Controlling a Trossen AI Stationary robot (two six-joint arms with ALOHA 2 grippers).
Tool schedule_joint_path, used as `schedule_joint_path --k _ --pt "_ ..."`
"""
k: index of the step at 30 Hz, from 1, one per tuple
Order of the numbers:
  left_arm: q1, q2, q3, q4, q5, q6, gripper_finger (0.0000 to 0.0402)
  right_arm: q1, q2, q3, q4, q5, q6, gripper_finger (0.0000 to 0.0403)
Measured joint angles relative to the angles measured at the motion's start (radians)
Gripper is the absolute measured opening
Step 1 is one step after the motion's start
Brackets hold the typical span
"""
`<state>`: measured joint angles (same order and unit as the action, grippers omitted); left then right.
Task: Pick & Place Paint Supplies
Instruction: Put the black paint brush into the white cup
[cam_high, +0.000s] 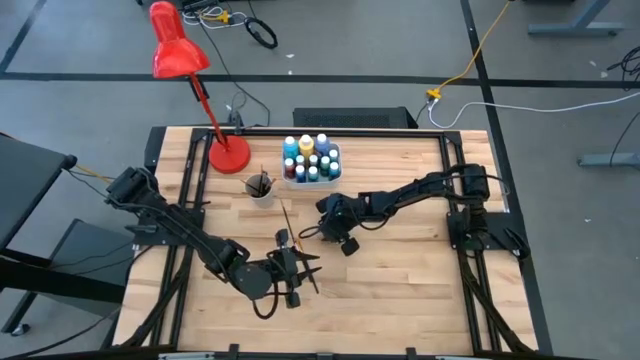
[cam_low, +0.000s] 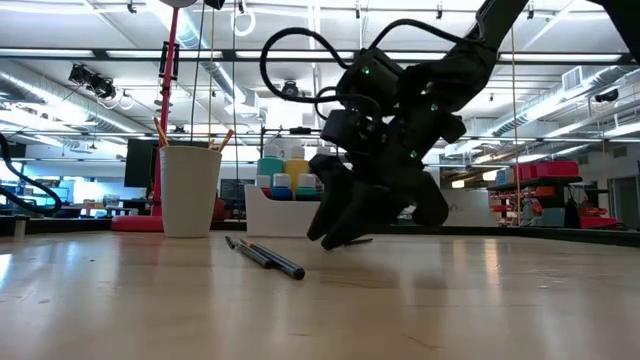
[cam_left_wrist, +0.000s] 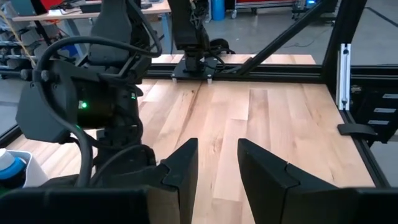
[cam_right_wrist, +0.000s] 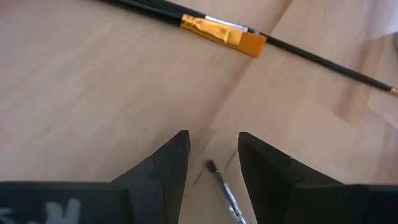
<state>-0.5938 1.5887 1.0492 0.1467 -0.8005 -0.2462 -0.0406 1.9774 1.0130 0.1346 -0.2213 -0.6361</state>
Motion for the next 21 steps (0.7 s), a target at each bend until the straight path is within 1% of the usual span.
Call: schedule_joint_path --k 5,8,12,16,21 --pt "0.001 0.000 0.000 0.000 0.010 0.000 0.0121 -0.006 -0.002 0.004 -0.040 0.046 0.010 0.0149" --pt "0.001 0.000 0.000 0.000 0.013 0.000 0.0121 -0.022 -0.005 0.006 -0.091 0.042 0.042 0.0142" --pt "0.001 0.000 0.000 -0.001 0.013 0.003 0.0121 -0.039 -0.005 0.004 -0.106 -0.002 0.049 0.0115" --pt "0.001 0.000 0.000 0.000 0.013 0.019 0.0121 -0.044 -0.003 -0.001 -0.071 -0.044 0.052 0.0081" --pt "0.001 0.000 0.000 0.001 0.013 0.019 0.0121 -0.045 -0.001 -0.001 -0.063 -0.059 0.044 0.0064"
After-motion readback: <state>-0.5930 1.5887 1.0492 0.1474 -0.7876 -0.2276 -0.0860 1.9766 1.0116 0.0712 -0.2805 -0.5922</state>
